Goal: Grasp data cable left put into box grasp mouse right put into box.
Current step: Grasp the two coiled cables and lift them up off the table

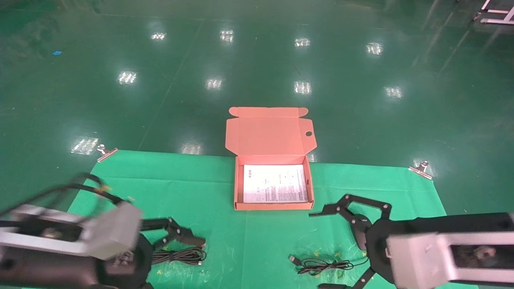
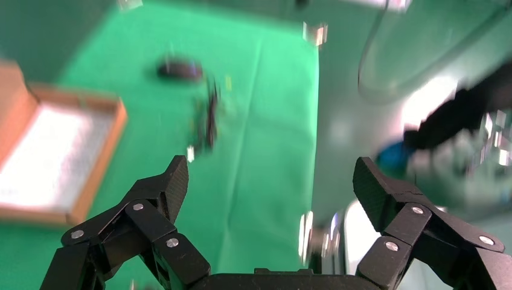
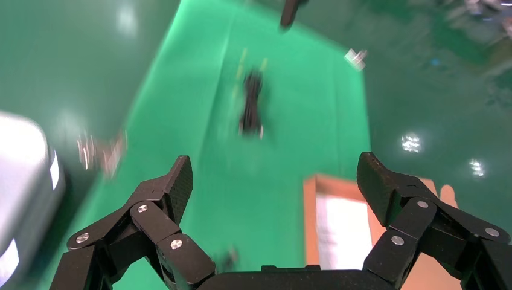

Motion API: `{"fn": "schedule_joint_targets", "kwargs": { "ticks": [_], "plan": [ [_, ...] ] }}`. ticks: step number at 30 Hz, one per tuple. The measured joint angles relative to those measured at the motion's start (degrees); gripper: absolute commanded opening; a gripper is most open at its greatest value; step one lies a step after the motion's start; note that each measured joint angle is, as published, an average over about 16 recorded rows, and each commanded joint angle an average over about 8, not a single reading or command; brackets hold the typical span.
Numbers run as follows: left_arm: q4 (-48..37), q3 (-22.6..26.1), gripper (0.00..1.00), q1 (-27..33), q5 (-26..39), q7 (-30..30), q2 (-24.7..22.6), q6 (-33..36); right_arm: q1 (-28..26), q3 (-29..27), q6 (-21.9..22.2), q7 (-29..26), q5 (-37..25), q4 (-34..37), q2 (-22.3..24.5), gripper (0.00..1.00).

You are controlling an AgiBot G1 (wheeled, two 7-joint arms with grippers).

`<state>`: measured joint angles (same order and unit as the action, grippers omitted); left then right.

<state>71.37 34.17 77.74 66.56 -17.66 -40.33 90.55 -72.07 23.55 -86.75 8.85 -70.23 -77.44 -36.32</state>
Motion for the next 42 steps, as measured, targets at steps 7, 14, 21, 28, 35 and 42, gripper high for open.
{"fn": "schedule_joint_targets", "kwargs": {
  "ticks": [7,14,21,28,35,42],
  "plan": [
    [-2.56,11.7,1.0,8.4,13.32,-0.4,-5.09,-0.06,-3.21,5.75,0.93,9.24,-14.13,-0.22,-2.89,1.0],
    [-4.21,20.29,1.0,12.49,25.55,-0.65,-10.17,-3.12,-2.82,9.99,5.32,13.19,-25.72,0.02,-5.43,1.0],
    [-4.03,24.58,1.0,11.37,35.51,-2.09,-13.57,-9.06,-0.3,12.13,11.23,11.91,-34.14,0.97,-7.77,1.0],
    [-5.94,26.29,1.0,8.68,41.68,-3.36,-16.01,-15.17,1.58,13.17,15.53,7.9,-39.02,4.26,-10.78,1.0],
    [-12.98,26.6,1.0,7.58,43.76,-2.36,-18.96,-19.66,1.73,13.76,17.72,3.89,-41.11,10.81,-14.7,1.0],
    [-23.51,25.95,1.0,7.77,42.85,0.91,-22.25,-22.72,0.82,14.24,19.65,2.7,-42.27,18.75,-18.55,1.0]
  ]
}}
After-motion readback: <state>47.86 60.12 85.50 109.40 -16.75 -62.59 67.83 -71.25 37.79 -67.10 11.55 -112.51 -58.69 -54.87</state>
